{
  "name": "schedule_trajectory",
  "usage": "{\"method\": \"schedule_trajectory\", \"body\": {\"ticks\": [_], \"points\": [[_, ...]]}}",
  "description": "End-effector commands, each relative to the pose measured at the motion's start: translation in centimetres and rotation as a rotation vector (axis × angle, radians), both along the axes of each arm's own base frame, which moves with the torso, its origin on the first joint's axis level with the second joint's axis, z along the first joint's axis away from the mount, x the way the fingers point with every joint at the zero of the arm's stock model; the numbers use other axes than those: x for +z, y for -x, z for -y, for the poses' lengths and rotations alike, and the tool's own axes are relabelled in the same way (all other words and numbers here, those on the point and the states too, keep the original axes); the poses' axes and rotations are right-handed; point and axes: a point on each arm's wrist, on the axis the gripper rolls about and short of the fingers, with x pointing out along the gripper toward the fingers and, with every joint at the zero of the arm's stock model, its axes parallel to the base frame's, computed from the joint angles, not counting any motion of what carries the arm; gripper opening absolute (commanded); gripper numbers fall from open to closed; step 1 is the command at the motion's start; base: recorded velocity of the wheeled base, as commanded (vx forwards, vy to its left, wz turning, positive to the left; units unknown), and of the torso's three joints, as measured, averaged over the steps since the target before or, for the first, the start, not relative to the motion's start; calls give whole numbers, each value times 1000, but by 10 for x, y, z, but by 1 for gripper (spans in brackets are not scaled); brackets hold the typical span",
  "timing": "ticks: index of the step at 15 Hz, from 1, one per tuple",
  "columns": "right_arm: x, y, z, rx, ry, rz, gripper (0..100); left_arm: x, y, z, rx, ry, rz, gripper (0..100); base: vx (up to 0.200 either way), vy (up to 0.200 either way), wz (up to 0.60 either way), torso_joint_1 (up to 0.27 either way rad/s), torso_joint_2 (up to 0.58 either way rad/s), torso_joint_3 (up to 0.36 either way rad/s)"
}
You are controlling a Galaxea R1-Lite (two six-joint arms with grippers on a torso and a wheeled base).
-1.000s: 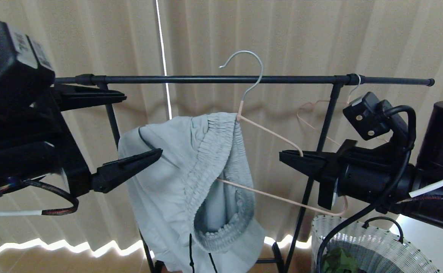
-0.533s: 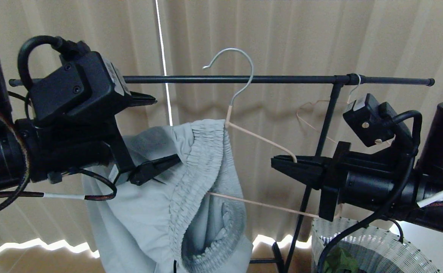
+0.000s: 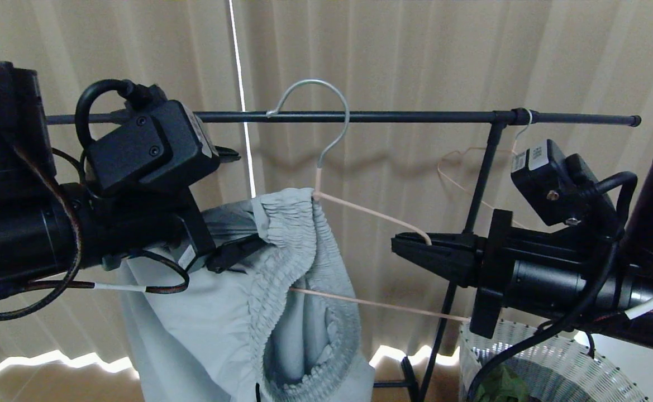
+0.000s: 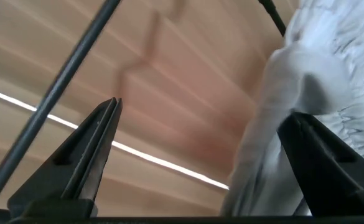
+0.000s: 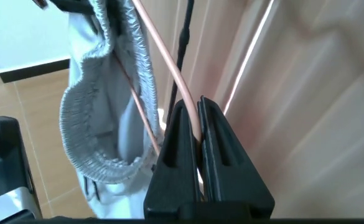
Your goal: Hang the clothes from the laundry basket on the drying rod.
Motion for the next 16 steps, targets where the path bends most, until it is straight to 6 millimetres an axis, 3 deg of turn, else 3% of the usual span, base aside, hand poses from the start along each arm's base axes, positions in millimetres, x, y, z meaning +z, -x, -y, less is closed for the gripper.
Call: {"method": "schedule_trajectory", "body": {"ticks": [1,4,5,15,16], "points": [[0,1,-1,23,-5,1,0,-2,0,0,-2,-4,-8,100,0,0,0,0,0,0],[0,3,-3,33,-7,3,0,-2,0,0,-3,-3,-7,100,0,0,0,0,0,0],[0,3,-3,33,-7,3,0,-3,0,0,-3,-5,-9,0,0,0,0,0,0,0],[3,4,-1,27,-13,13,0,-7,0,0,3,17,3,0,0,0,0,0,0,0],[3,4,-1,25,-12,12,100,-7,0,0,7,35,18,0,0,0,0,0,0,0]]}}
